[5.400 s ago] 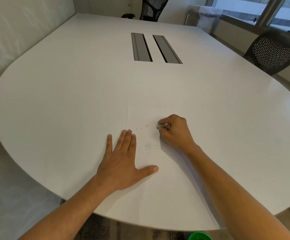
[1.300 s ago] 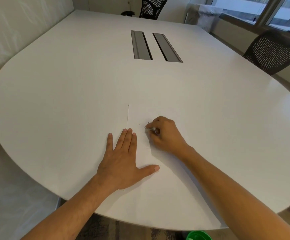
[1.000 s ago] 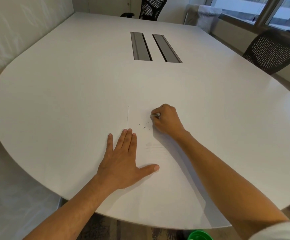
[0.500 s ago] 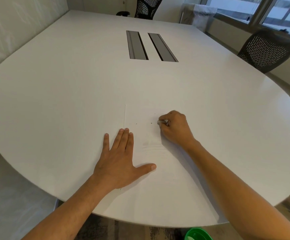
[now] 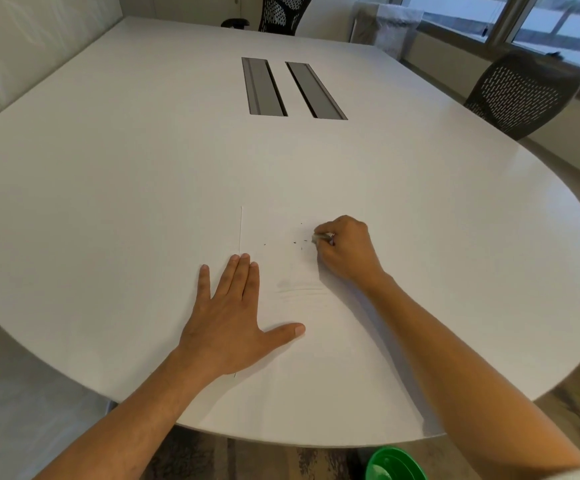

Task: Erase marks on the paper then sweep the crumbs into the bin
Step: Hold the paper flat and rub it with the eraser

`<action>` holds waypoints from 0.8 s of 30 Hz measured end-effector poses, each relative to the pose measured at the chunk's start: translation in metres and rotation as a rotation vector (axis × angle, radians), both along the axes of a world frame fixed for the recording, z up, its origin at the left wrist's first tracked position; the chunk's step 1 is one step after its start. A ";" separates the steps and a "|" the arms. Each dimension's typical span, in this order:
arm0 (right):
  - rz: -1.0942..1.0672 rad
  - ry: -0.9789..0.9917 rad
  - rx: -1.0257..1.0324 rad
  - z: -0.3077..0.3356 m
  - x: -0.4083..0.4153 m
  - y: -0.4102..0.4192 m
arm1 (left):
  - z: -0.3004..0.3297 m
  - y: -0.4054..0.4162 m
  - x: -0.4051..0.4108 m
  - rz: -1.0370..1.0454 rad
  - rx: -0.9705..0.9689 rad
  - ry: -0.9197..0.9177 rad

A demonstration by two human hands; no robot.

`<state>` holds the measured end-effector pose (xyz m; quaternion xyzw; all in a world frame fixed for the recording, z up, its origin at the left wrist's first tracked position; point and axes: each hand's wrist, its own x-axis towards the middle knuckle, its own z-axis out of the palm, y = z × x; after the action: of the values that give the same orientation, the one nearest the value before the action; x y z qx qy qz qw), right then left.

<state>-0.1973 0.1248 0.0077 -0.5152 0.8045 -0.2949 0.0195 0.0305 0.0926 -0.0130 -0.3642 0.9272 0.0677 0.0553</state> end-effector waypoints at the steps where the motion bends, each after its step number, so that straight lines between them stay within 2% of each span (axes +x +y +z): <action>1: 0.005 0.001 0.002 0.001 0.002 0.000 | 0.000 0.000 0.000 0.000 -0.001 0.000; 8: 0.280 -0.005 0.012 0.001 0.059 0.055 | -0.001 0.001 0.000 -0.001 -0.002 0.010; 14: 0.082 -0.032 -0.059 0.004 0.015 0.012 | 0.001 0.000 0.000 -0.002 -0.004 0.001; 17: 0.017 -0.039 -0.020 0.007 0.004 -0.001 | 0.001 0.000 0.000 0.001 -0.004 -0.009; 20: 0.095 0.019 -0.006 0.005 0.022 0.014 | 0.000 0.000 0.000 0.001 -0.002 0.005; 24: 0.265 -0.022 0.002 -0.003 0.054 0.047 | -0.001 0.000 0.000 -0.001 0.004 0.018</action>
<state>-0.1428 0.1721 0.0048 -0.6136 0.7294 -0.2947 0.0673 0.0309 0.0928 -0.0138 -0.3628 0.9278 0.0727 0.0480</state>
